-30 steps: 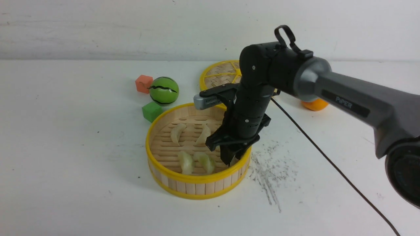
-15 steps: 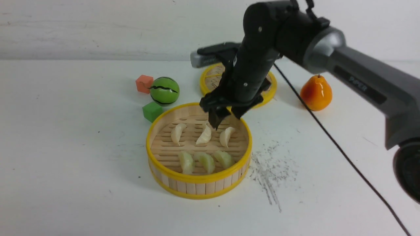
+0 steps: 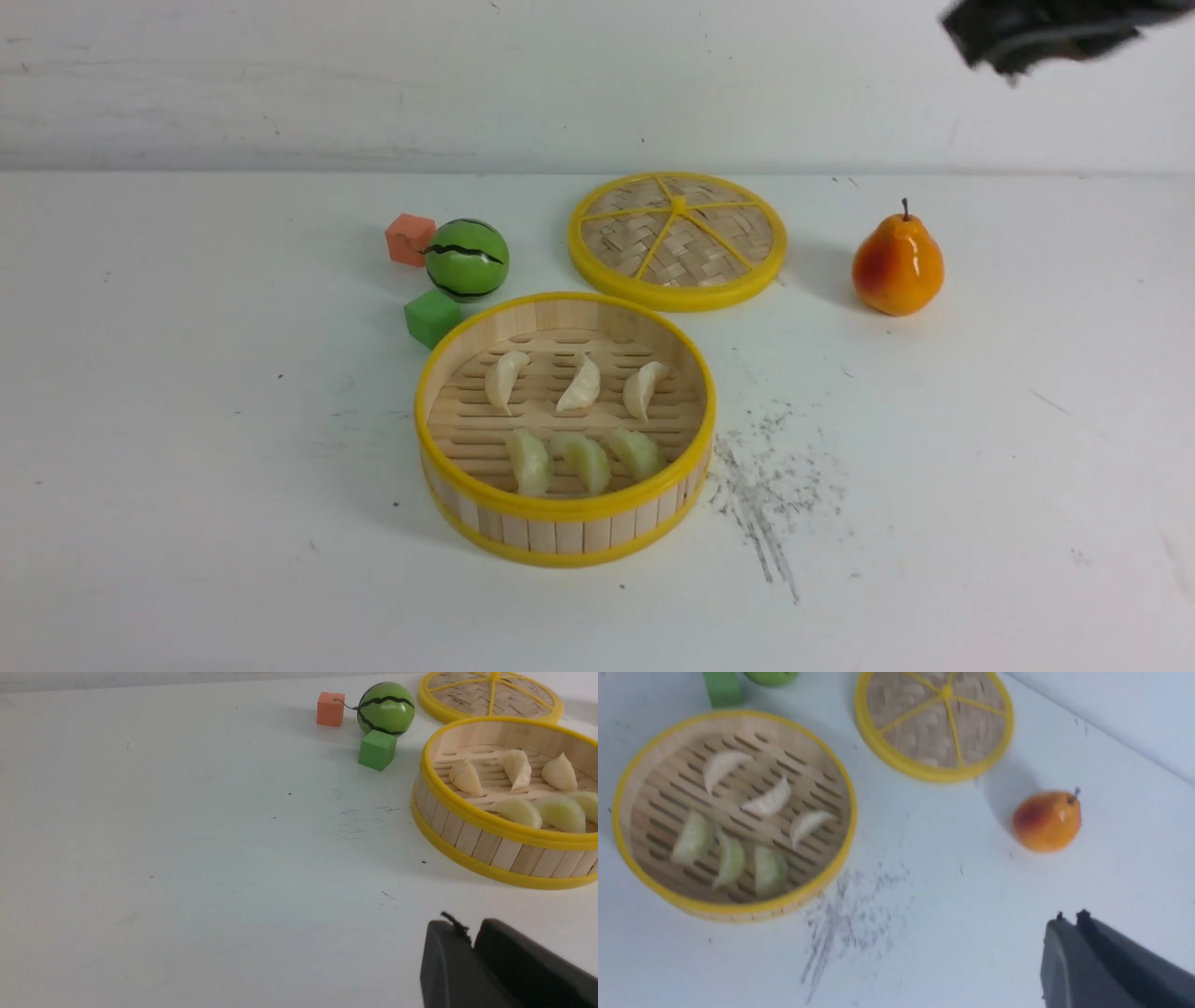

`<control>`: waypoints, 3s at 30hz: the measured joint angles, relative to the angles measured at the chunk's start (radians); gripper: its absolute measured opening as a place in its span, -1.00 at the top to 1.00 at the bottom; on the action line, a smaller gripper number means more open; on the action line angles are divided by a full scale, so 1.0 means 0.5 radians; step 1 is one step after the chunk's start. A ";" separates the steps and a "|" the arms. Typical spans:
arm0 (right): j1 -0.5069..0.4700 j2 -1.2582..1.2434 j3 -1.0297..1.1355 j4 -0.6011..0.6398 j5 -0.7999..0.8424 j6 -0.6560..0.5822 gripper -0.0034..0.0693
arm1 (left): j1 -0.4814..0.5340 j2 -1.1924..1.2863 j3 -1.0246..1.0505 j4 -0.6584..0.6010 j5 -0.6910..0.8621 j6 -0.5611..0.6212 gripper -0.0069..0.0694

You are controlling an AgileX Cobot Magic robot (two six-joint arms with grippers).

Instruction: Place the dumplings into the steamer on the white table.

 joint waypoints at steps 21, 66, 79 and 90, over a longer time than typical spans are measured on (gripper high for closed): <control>0.000 -1.437 2.312 0.507 -0.970 0.341 0.94 | 0.000 0.000 0.000 0.000 0.000 0.000 0.58; -0.944 -2.836 3.534 0.489 -1.728 0.193 0.91 | 0.000 0.000 0.000 0.000 0.003 0.000 0.46; -0.944 -2.836 3.534 0.489 -1.722 0.184 0.88 | 0.000 0.000 0.000 0.000 0.003 0.000 0.43; -0.944 -2.836 3.534 0.489 -1.720 0.184 0.85 | 0.000 0.000 0.000 0.000 0.003 0.000 0.40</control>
